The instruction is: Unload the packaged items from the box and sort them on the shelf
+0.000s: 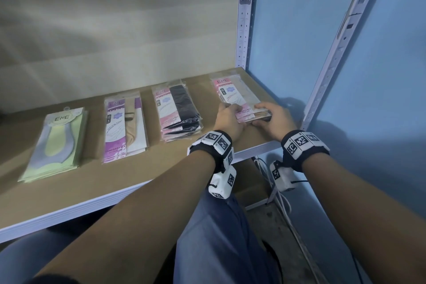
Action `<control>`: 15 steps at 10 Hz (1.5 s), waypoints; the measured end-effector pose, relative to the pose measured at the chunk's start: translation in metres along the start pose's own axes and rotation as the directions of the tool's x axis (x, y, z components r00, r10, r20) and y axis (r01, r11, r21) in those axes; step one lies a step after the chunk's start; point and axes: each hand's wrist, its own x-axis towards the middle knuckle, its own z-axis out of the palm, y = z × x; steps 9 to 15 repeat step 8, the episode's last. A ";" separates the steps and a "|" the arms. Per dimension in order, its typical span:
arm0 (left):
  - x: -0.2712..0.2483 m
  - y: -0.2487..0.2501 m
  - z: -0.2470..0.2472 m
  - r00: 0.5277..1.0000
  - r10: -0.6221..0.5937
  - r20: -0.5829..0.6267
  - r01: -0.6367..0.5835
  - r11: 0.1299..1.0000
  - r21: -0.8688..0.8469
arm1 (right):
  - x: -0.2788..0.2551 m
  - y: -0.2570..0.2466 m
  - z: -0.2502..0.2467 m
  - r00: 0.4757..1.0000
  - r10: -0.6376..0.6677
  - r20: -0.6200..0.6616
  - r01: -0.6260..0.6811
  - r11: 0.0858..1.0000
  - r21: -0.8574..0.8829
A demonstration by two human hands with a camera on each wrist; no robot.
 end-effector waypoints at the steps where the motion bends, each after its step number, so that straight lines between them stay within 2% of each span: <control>1: -0.004 -0.009 -0.009 0.999 -0.026 -0.029 0.025 1.000 -0.004 | 0.001 -0.012 0.007 0.998 0.003 0.059 -0.005 0.999 0.031; 2: -0.006 -0.017 -0.019 0.996 -0.066 -0.057 0.067 0.998 0.005 | 0.002 -0.026 0.023 0.996 -0.010 0.088 -0.002 0.990 0.143; 4: -0.009 -0.026 -0.024 0.995 -0.083 -0.045 0.083 0.997 0.000 | 0.001 -0.034 0.034 0.995 -0.011 0.100 -0.008 0.982 0.187; 7: -0.016 -0.014 -0.022 0.997 -0.082 -0.016 0.082 0.996 0.026 | 0.000 -0.044 0.018 0.977 -0.038 0.208 0.011 0.992 0.128; 8: -0.018 -0.010 -0.025 0.997 -0.062 -0.033 0.063 0.998 0.009 | -0.006 -0.052 0.007 0.981 -0.018 0.194 0.000 0.996 0.091; 15: -0.018 -0.010 -0.025 0.997 -0.062 -0.033 0.063 0.998 0.009 | -0.006 -0.052 0.007 0.981 -0.018 0.194 0.000 0.996 0.091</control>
